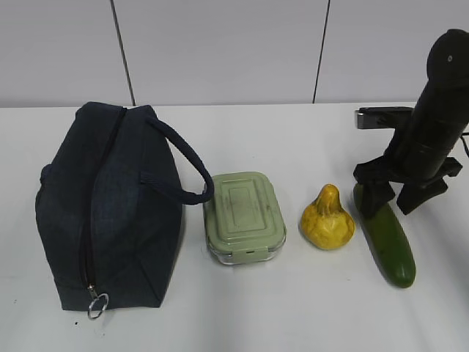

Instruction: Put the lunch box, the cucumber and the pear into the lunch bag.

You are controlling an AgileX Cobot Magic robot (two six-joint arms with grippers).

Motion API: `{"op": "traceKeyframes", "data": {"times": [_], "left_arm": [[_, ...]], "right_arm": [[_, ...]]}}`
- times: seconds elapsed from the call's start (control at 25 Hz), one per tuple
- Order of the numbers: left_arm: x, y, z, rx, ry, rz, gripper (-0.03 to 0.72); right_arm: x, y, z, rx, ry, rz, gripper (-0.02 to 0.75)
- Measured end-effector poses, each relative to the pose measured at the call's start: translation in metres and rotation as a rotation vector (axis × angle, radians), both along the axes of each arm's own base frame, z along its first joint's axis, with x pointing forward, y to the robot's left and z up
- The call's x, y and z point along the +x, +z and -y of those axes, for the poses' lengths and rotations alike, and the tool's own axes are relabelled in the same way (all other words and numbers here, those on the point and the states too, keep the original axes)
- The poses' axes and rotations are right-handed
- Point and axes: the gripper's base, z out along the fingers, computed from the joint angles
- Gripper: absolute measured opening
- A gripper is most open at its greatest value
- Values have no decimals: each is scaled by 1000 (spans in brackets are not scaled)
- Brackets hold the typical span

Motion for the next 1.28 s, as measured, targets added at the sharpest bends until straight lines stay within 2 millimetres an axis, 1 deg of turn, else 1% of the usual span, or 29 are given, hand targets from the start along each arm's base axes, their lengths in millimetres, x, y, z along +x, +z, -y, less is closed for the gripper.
{"op": "traceKeyframes", "data": {"times": [0.12, 0.24, 0.32, 0.4, 0.52, 0.6, 0.72, 0.96, 1.0, 1.04, 1.08, 1.28], "left_arm": [[0, 0, 0, 0, 0, 0, 238], [0, 0, 0, 0, 0, 0, 238], [0, 0, 0, 0, 0, 0, 238], [0, 0, 0, 0, 0, 0, 238], [0, 0, 0, 0, 0, 0, 238], [0, 0, 0, 0, 0, 0, 238], [0, 0, 0, 0, 0, 0, 238], [0, 0, 0, 0, 0, 0, 238], [0, 0, 0, 0, 0, 0, 238], [0, 0, 0, 0, 0, 0, 238], [0, 0, 0, 0, 0, 0, 238], [0, 0, 0, 0, 0, 0, 238]], "right_arm": [[1, -14, 0, -1, -2, -36, 576], [2, -27, 0, -3, -2, -70, 582], [2, -32, 0, -3, -3, -84, 578], [2, -35, 0, -3, -3, -92, 549], [3, -34, -1, -1, -4, -89, 454], [6, -31, -1, 0, -3, -82, 433], [12, -21, -1, 3, 3, -74, 426], [24, 6, -3, 13, 9, -73, 426], [27, 14, -3, 15, 10, -75, 426], [27, 14, -3, 15, 10, -75, 426], [29, 18, -3, 16, 12, -72, 426], [41, 41, -4, 23, 10, -3, 426]]}}
